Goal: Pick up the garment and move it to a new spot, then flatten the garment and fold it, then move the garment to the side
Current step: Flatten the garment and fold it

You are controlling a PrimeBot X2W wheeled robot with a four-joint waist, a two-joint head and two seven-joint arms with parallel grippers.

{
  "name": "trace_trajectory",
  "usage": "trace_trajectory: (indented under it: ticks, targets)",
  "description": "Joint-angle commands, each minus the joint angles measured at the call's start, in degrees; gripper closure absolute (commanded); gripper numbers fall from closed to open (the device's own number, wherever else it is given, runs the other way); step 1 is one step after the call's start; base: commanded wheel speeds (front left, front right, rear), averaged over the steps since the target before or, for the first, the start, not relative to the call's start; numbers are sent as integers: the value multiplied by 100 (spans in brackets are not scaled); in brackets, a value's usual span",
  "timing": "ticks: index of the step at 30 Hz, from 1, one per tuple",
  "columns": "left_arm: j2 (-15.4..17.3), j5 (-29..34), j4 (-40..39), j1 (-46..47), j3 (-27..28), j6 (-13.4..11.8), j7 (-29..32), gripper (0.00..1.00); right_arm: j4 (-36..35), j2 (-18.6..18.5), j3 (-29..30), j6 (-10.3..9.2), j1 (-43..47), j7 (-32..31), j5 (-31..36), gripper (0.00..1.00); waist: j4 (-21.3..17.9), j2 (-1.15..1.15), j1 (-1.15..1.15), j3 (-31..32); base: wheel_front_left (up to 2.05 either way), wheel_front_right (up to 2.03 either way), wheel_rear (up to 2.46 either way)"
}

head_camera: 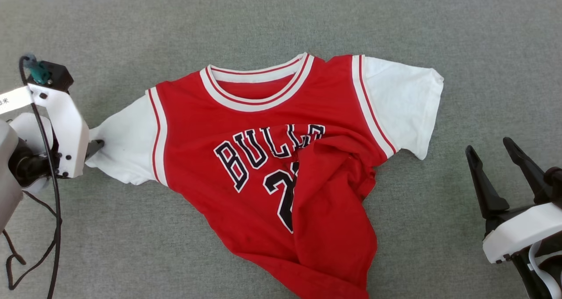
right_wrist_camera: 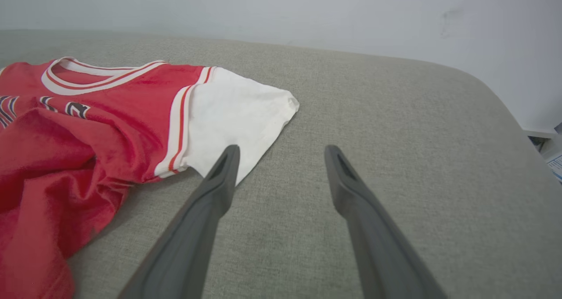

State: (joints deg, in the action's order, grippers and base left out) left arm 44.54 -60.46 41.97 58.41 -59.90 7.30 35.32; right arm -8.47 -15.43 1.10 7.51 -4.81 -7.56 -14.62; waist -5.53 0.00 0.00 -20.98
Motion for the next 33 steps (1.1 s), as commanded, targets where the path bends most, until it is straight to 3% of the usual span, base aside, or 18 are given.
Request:
trace_trajectory:
  ticks: [1, 3, 4, 5, 10, 16, 22, 27, 33]
  targets:
    - [-103, -15, 112, -244, -89, -17, 19, 0, -21, -28, 18, -4, -78, 23, -9, 0, -46, 0, 0, -86, 0, 0, 0]
    - [-155, -1, 210, -394, -205, -14, 90, 0, -26, -41, 33, -4, -83, 35, -20, 0, -53, 0, 0, -111, 0, 0, 0]
    - [-166, 40, 237, -433, -254, -14, 58, 60, -28, -47, 46, -4, -90, 29, -30, 0, -53, 0, 0, -117, 0, 0, 0]
    - [-185, 26, 257, -479, -282, -12, 57, 100, -28, -52, 60, -4, -105, 20, -36, 0, -48, 0, 0, -115, 0, 0, 0]
    - [-230, 78, 211, -427, -296, 0, -236, 100, -45, -89, 141, -4, -162, -17, -48, 0, 29, 0, 0, -28, 0, 0, 0]
    - [-124, 480, 62, 106, -235, 4, -1021, 100, -71, -434, 271, -4, -562, -244, -172, 0, 199, 0, 0, 199, 0, 0, 0]
    - [-166, 844, -360, 342, -342, 6, -1540, 100, 249, -1185, 68, -4, -1311, -787, -383, 0, 466, 0, 0, 314, 0, 0, 0]
    - [-235, 1075, -787, 464, -411, -50, -1753, 100, 602, -1796, -403, -5, -1969, -1619, -774, 0, 728, 0, 0, 244, 0, 0, 0]
    - [-274, 1238, -1228, 583, -430, -192, -1847, 100, 1229, -2445, -1225, -5, -2794, -3280, -1576, 0, 998, 0, 0, 36, 0, 0, 0]
